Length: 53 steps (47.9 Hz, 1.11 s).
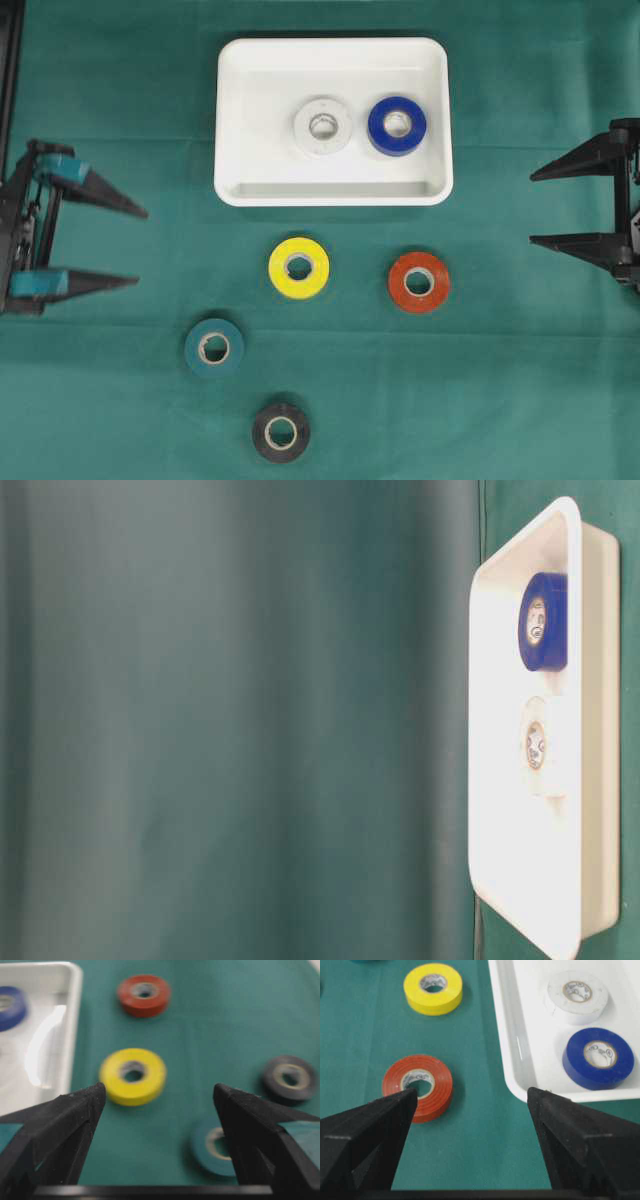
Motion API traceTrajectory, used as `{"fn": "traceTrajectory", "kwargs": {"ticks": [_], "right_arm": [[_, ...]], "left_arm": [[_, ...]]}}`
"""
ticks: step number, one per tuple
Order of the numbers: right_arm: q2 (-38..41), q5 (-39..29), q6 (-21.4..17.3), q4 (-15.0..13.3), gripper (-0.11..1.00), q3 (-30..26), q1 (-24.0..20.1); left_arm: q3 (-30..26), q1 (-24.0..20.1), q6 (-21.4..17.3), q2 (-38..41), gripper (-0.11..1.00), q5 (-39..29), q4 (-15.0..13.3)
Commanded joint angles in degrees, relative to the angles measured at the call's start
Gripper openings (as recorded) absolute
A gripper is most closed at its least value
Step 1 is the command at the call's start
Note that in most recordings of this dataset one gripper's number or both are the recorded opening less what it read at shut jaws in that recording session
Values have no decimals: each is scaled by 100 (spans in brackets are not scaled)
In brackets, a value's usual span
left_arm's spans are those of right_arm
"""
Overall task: Pick up the tape from a random location and place it into the white case.
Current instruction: 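Move the left gripper over the teal tape roll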
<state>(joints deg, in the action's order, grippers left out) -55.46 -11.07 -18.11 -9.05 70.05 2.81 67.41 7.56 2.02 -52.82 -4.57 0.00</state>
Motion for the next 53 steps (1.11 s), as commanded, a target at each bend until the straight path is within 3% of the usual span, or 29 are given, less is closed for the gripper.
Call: {"fn": "traceTrajectory", "kwargs": {"ticks": [1,7,31,53], "right_arm": [[18,9,-9,-18,87,-123,-9],[26,9,-9,-26,87,-123,-9],[18,9,-9,-35,87,-132,-9],[18,9,18,-35,87,-132,-9]], "left_arm": [[-70,325,26,35,91,26,0],[-70,606,26,44,91,26,0],[-123,615,26,316,91,185,0],[-747,615,-35,1573,91,835,0]]}}
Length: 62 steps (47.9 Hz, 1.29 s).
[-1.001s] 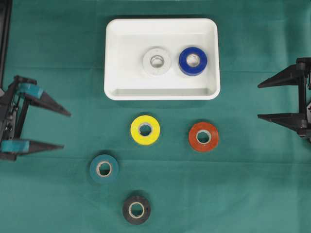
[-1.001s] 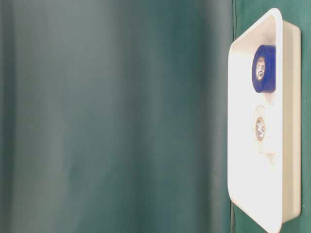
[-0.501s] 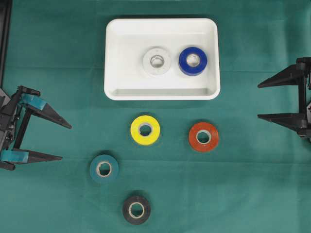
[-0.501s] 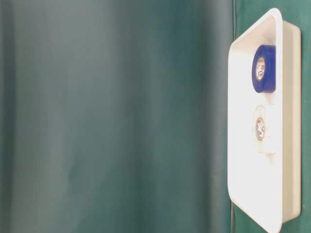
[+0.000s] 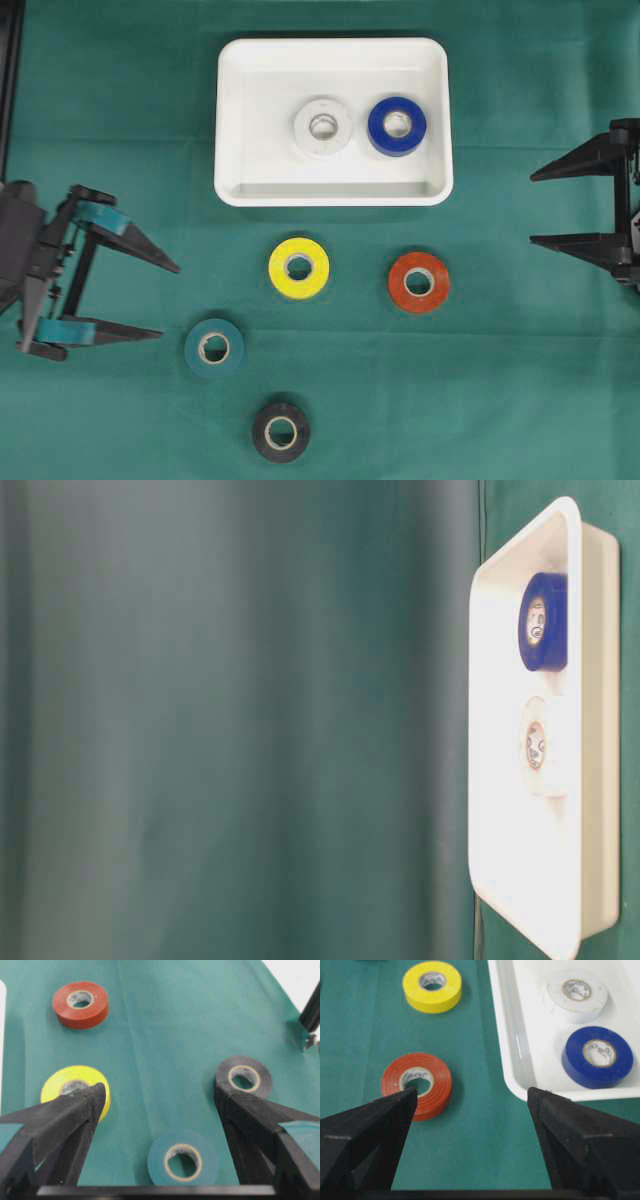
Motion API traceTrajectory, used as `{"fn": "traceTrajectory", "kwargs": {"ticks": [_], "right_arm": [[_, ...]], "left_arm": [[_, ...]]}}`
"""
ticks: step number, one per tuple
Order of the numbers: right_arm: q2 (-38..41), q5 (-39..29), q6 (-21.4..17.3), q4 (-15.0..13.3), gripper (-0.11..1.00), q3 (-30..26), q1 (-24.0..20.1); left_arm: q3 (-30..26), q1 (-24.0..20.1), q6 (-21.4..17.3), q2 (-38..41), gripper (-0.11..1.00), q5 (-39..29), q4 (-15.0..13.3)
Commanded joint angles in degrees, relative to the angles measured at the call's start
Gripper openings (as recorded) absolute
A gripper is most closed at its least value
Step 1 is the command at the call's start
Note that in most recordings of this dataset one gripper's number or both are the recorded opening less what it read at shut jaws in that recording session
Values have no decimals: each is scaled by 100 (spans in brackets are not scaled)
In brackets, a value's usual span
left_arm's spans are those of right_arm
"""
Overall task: Pick up the tape from a random location and place it into the white case.
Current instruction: 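Move the left gripper over the teal tape roll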
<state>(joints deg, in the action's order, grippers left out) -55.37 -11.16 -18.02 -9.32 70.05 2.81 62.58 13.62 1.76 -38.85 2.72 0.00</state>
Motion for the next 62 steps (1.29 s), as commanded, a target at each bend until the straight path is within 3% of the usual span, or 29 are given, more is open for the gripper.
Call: {"fn": "traceTrajectory", "kwargs": {"ticks": [1,36,46,62], "right_arm": [[18,18,9,-9,87,-132,-9],[9,-53,18,-9,87,-141,-9],[9,-105,18,-9,87,-141,-9],[9,-123,18,-9,87,-158,-9]], "left_arm": [[-299,9,-9,229,91,114,0],[-659,0,0,571,91,-158,9],[-1143,0,0,747,91,-1151,9],[-2505,0,0,1652,90,-3524,44]]}}
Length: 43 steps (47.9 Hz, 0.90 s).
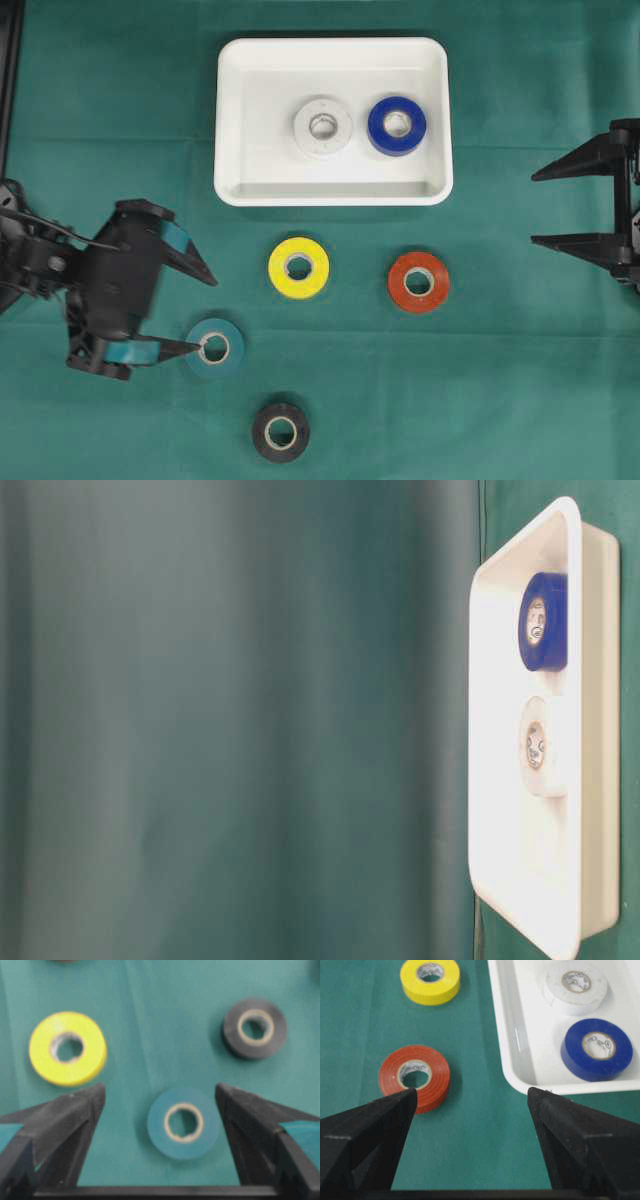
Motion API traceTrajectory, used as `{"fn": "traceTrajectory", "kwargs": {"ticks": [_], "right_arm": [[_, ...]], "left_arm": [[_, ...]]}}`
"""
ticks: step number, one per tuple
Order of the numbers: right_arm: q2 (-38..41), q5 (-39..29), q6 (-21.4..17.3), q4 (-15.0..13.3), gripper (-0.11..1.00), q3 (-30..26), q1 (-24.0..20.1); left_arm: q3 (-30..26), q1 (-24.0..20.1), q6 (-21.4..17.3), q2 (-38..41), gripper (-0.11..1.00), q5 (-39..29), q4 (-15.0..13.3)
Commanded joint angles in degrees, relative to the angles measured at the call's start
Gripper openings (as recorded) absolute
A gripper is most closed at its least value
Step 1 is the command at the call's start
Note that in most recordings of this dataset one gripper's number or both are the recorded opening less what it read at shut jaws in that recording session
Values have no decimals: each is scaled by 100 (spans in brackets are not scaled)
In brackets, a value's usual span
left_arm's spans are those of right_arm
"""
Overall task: Pick up the tape from a random location and place it into the white case.
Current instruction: 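Move the left gripper over the teal tape roll, then lower the left gripper into the teal roll's hole and close it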
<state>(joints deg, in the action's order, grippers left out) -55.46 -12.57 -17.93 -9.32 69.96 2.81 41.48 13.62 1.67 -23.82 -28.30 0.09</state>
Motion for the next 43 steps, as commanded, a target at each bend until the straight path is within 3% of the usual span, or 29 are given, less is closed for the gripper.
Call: {"fn": "traceTrajectory", "kwargs": {"ticks": [1,8,14,43], "right_arm": [[18,18,9,-9,87,-158,-9],[18,-9,18,-9,87,-158,-9],[18,-9,18,-9,87,-158,-9],[26,-18,18,-9,87,-158,-9]], "left_arm": [[-475,0,9,220,91,-545,44],[-949,0,0,633,91,-1389,62],[-1134,0,9,773,91,-1705,70],[-1099,0,18,756,91,-1591,70]]}}
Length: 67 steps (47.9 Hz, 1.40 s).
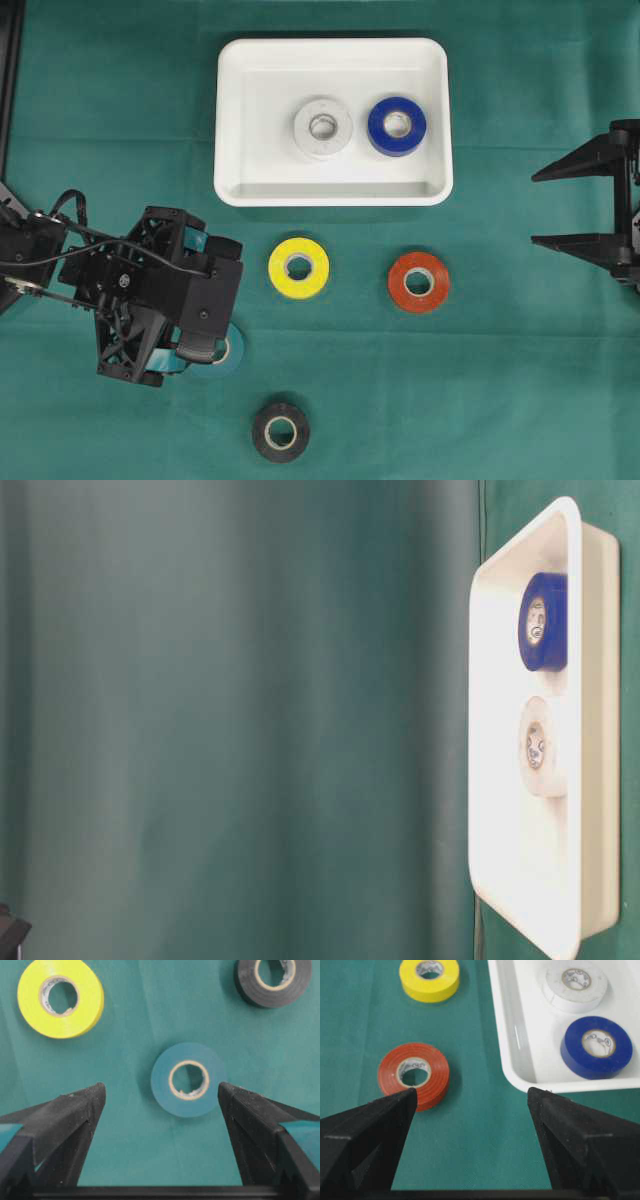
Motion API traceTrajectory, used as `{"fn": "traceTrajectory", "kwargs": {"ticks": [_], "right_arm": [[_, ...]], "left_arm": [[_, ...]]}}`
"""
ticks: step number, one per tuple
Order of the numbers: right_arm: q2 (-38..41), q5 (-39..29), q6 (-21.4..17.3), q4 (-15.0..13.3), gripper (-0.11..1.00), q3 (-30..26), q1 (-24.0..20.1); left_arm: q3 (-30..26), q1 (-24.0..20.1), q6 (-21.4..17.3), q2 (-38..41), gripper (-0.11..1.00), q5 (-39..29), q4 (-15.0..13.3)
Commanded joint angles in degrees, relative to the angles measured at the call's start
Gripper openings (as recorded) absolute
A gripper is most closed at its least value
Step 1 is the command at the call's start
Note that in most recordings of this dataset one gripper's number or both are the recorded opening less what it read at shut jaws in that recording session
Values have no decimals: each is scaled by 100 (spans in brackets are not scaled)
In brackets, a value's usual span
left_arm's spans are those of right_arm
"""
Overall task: Pick up the tape from a random location and place it into the white case.
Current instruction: 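Lower the left gripper into the teal roll's hole and close it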
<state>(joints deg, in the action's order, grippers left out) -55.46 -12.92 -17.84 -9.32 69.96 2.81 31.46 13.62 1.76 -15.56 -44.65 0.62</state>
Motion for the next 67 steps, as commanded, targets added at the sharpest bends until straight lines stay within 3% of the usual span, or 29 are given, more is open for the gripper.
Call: {"fn": "traceTrajectory", "kwargs": {"ticks": [1,29,47,67], "right_arm": [[18,18,9,-9,87,-158,-9],[26,18,9,-18,87,-167,-9],[35,18,9,-18,87,-158,-9],[44,18,9,-44,87,-149,-9]], "left_arm": [[-97,0,9,-70,91,44,18],[9,0,18,-26,91,105,18],[624,0,18,492,91,949,18],[765,-18,0,1310,91,1529,9]]}}
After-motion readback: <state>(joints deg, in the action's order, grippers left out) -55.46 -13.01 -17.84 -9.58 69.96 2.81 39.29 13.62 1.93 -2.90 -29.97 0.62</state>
